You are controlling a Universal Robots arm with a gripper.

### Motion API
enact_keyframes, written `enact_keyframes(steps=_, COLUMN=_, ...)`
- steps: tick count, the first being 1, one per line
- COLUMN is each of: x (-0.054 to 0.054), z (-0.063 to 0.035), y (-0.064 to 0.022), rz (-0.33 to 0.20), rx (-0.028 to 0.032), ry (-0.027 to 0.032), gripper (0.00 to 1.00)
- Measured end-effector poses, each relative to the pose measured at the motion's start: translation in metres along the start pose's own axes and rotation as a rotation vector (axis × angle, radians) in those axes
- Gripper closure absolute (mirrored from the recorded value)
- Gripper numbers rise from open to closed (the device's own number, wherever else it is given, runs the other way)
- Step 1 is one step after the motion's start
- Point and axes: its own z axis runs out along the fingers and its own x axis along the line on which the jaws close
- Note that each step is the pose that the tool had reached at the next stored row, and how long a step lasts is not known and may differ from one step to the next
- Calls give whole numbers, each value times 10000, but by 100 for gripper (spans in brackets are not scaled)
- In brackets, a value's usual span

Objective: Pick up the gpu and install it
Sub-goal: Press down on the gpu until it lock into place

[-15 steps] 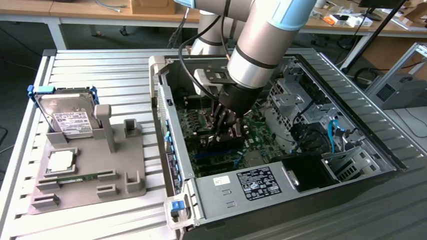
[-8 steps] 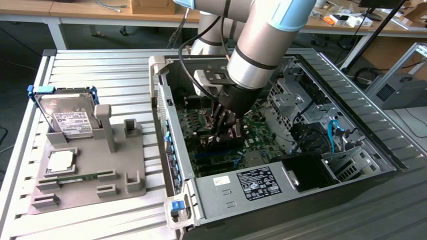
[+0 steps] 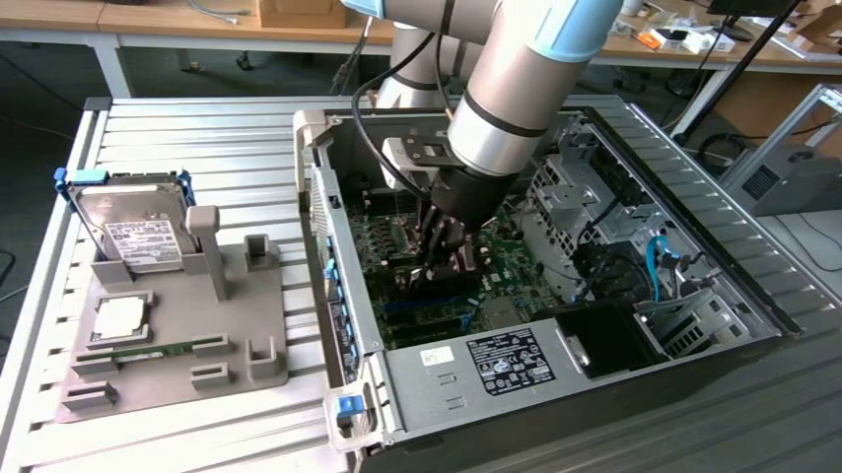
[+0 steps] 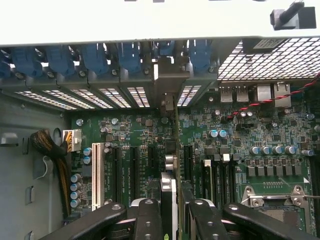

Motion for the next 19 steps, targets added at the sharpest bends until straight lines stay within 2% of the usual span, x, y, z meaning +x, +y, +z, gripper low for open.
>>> enact_keyframes(steps=7, x=0, z=4, y=-1, rz=3, rx=0, ry=22, gripper=73)
enact_keyframes(steps=11, x=-1, z=19, y=-3, rz=2, rx=8, ry=6, gripper=73)
enact_keyframes(steps=19, x=0, z=14, y=-2, rz=2, rx=0, ry=14, gripper=73)
